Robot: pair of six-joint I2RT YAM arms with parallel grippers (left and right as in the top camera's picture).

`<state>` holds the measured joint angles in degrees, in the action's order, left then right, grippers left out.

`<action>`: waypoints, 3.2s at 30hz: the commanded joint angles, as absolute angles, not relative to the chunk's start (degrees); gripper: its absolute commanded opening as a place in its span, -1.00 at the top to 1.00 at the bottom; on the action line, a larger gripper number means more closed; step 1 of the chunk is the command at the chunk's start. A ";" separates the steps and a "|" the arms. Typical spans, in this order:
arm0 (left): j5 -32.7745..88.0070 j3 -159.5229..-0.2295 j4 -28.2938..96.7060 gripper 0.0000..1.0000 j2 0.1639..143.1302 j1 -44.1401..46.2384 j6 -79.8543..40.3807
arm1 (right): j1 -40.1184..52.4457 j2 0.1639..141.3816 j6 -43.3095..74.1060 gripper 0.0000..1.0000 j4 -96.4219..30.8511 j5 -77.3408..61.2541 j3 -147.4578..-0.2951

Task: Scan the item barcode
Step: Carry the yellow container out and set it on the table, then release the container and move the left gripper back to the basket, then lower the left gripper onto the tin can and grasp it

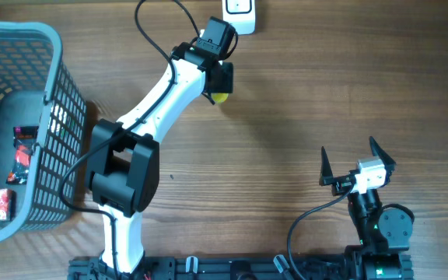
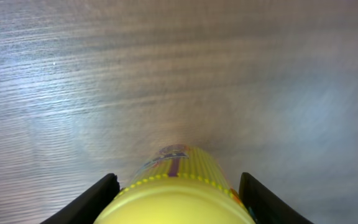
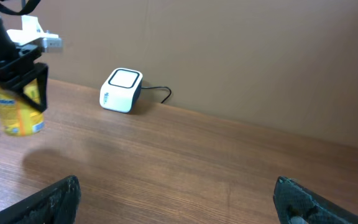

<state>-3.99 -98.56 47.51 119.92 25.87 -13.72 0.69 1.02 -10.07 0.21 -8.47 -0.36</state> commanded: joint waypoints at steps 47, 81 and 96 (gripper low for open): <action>-43.11 -106.63 69.60 -0.99 77.43 -2.94 -60.49 | 0.91 0.97 -8.99 -1.00 0.43 -7.73 -0.30; -14.15 -105.45 67.09 -0.98 123.57 -25.19 -62.81 | 0.91 0.97 -9.02 -1.00 0.43 -7.73 -0.30; -13.43 -99.46 62.37 -0.99 125.69 -24.86 -62.28 | 0.91 0.97 -9.02 -1.00 0.43 -7.73 -0.30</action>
<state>-13.67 -101.03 63.51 124.70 -25.56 -63.29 0.69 1.02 -10.07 0.21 -8.47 -0.36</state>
